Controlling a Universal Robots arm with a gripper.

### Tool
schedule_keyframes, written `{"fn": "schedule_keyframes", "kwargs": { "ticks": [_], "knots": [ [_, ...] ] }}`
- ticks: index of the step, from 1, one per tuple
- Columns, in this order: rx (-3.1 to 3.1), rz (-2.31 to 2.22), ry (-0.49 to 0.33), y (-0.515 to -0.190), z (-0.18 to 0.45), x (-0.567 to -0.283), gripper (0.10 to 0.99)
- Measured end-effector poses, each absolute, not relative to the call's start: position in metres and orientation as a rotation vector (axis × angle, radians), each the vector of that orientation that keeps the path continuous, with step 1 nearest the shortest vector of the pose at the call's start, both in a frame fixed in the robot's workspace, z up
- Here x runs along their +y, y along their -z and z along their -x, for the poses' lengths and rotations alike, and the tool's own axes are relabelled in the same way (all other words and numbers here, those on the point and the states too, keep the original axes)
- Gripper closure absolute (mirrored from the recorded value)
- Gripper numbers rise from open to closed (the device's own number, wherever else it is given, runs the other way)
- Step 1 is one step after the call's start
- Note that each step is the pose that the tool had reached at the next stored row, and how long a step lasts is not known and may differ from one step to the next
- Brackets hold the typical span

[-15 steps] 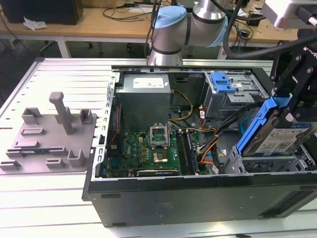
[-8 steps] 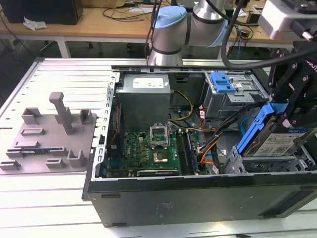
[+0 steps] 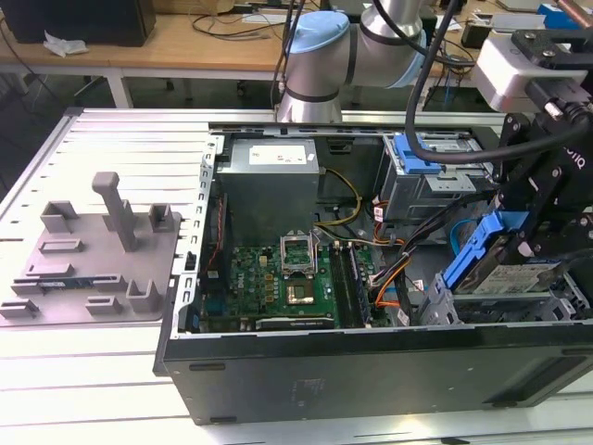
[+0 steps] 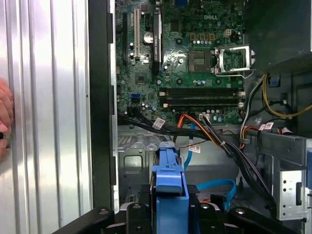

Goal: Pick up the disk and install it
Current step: 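Insert the disk into the insertion slot, then insert the first disk wire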

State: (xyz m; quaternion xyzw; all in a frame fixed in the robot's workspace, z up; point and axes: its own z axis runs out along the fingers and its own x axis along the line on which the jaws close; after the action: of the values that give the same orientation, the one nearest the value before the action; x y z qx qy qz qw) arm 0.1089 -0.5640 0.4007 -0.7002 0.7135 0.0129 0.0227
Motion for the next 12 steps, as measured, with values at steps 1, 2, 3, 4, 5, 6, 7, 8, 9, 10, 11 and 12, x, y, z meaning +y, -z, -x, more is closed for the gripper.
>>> {"fn": "schedule_keyframes", "kwargs": {
  "ticks": [1,2,3,4,5,6,7,8,9,10,11,12],
  "knots": [
    [2.209,2.168,-0.04,-0.4004,-0.1089,-0.5641,0.71],
    [2.209,2.168,-0.041,-0.4003,-0.1089,-0.564,0.58],
    [2.209,2.168,-0.041,-0.4002,-0.1089,-0.5639,0.58],
    [2.209,2.168,-0.041,-0.4003,-0.1089,-0.5639,0.58],
    [2.209,2.168,-0.041,-0.4003,-0.1089,-0.5639,0.58],
    [2.209,2.168,-0.041,-0.4003,-0.1089,-0.5639,0.58],
    [2.209,2.169,-0.041,-0.4003,-0.1089,-0.5639,0.58],
    [2.209,2.169,-0.041,-0.4003,-0.1089,-0.5639,0.58],
    [2.208,2.17,-0.04,-0.4003,-0.1089,-0.5639,0.58],
    [2.207,2.171,-0.04,-0.4003,-0.1089,-0.5639,0.58],
    [2.207,2.171,-0.04,-0.4003,-0.1089,-0.5639,0.58],
    [2.207,2.171,-0.04,-0.4003,-0.1089,-0.5639,0.58]
  ]
}}
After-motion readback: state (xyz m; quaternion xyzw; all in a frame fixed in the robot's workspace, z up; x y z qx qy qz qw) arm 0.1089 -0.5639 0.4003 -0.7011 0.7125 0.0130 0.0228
